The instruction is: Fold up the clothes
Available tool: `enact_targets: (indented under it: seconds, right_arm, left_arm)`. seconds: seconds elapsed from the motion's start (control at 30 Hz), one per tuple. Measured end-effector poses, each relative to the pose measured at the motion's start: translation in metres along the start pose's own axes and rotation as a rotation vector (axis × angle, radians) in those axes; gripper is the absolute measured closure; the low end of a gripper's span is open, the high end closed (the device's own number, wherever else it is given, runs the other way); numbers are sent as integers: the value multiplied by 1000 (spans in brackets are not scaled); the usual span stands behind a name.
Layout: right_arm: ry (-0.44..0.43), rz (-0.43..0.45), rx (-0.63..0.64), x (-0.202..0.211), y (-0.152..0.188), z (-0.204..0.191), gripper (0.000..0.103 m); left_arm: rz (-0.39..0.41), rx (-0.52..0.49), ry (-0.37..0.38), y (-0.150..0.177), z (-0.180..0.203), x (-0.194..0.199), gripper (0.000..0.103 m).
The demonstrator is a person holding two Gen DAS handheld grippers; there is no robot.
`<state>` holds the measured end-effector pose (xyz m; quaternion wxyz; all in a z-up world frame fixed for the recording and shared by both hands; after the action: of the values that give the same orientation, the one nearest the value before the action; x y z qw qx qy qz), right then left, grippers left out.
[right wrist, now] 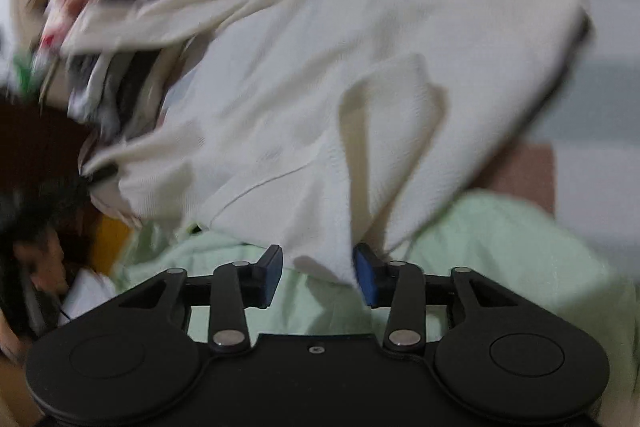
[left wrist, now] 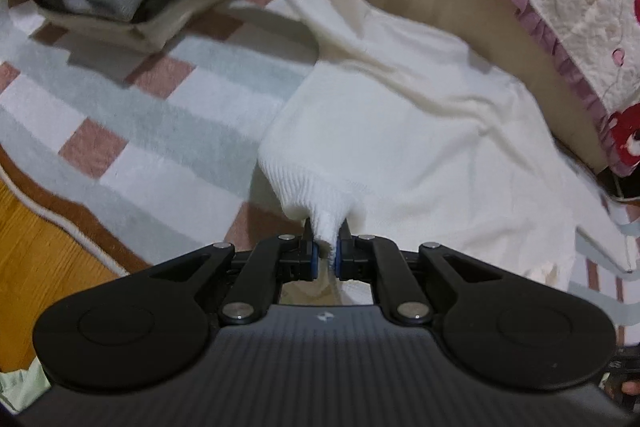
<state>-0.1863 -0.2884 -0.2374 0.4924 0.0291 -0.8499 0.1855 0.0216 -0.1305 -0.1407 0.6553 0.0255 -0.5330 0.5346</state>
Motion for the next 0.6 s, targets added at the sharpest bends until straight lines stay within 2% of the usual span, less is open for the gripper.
enact_targets:
  seconds: [0.03, 0.07, 0.13, 0.17, 0.23, 0.27, 0.33, 0.43, 0.5, 0.57, 0.6]
  right_arm:
    - [35, 0, 46, -3, -2, -5, 94]
    - [69, 1, 90, -6, -4, -9, 97]
    - [-67, -22, -14, 6, -12, -14, 99]
    - [-193, -51, -120, 18, -16, -16, 99]
    - [-466, -81, -345, 42, -20, -12, 99]
    - [-574, -106, -444, 50, -19, -8, 99]
    - [-579, -158, -526, 47, -8, -1, 99]
    - [-415, -234, -565, 22, 25, 3, 99]
    - [-331, -273, -560, 7, 45, 2, 98]
    - [-306, -302, -535, 2, 58, -8, 97]
    - [-286, -288, -489, 6, 57, -15, 95]
  left_arm:
    - [3, -6, -5, -1, 0, 0, 96]
    - [7, -13, -10, -2, -1, 1, 96]
    - [50, 101, 99, -12, -4, 10, 97]
    - [86, 222, 211, -17, -9, 18, 97]
    - [76, 218, 181, -11, -14, 14, 97]
    - [70, 212, 162, -8, -17, 12, 96]
    - [57, 201, 124, -2, -23, 7, 96]
    - [38, 184, 67, 8, -31, 1, 96]
    - [25, 172, 29, 14, -37, -4, 96]
    - [12, 161, -9, 20, -42, -8, 96]
    - [6, 155, -28, 23, -45, -10, 95]
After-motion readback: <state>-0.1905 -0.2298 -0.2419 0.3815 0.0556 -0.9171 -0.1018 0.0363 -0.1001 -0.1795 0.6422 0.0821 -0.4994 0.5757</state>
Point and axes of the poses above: each gripper's, at about its wrist camera, not at the fingertips, and x roughly against the way its jaws point, z to its right, y to its underside, the point moved 7 cm from there along -x, roughly the way its jaws point, and after that the axes turned 10 degrees about y, right-handed, at the moved point
